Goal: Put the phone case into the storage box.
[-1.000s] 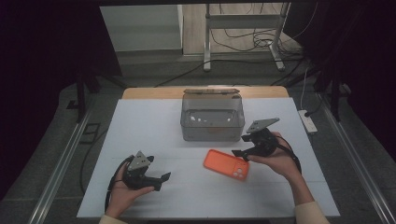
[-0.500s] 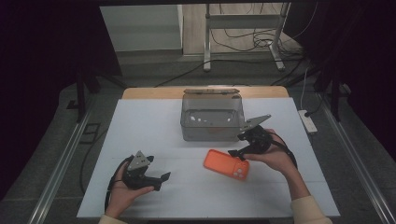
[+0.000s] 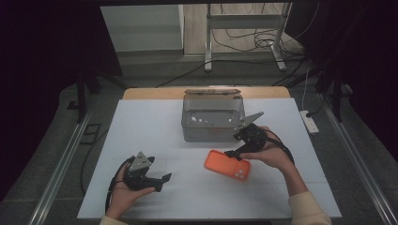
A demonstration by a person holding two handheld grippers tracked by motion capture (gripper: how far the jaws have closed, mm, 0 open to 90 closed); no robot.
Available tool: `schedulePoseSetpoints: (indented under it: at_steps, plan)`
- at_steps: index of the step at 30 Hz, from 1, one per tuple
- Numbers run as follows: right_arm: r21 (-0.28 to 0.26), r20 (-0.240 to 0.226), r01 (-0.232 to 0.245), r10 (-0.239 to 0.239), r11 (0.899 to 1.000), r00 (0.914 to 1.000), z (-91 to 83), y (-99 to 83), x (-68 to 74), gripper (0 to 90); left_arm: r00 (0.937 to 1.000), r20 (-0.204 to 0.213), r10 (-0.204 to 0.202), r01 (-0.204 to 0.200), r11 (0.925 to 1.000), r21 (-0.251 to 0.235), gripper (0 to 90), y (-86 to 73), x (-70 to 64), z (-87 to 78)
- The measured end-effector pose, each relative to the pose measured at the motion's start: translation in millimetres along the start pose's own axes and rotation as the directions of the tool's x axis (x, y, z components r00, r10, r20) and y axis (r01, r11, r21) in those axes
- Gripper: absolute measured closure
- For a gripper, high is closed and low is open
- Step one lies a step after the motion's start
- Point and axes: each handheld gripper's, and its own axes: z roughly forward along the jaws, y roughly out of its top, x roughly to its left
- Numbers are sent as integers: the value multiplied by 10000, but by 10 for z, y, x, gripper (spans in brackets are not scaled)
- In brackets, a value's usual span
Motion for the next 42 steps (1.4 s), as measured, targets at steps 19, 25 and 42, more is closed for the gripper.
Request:
schedulePoseSetpoints:
  at_steps: [19,25,42]
  plan:
    - [1067,-179,83,-65,9943,9998,268,12,-43,199,10000,-10,-2,2,10000,-22,93,-1,2,-7]
    - [1240,-37,-43,48,9923,10000,307,-28,-79,210,10000,-60,-26,26,10000,6,95,-2,6,-5]
    - [1872,114,-220,203,9821,9997,459,-137,-155,241,10000,-62,-73,73,10000,-5,98,5,-13,-2]
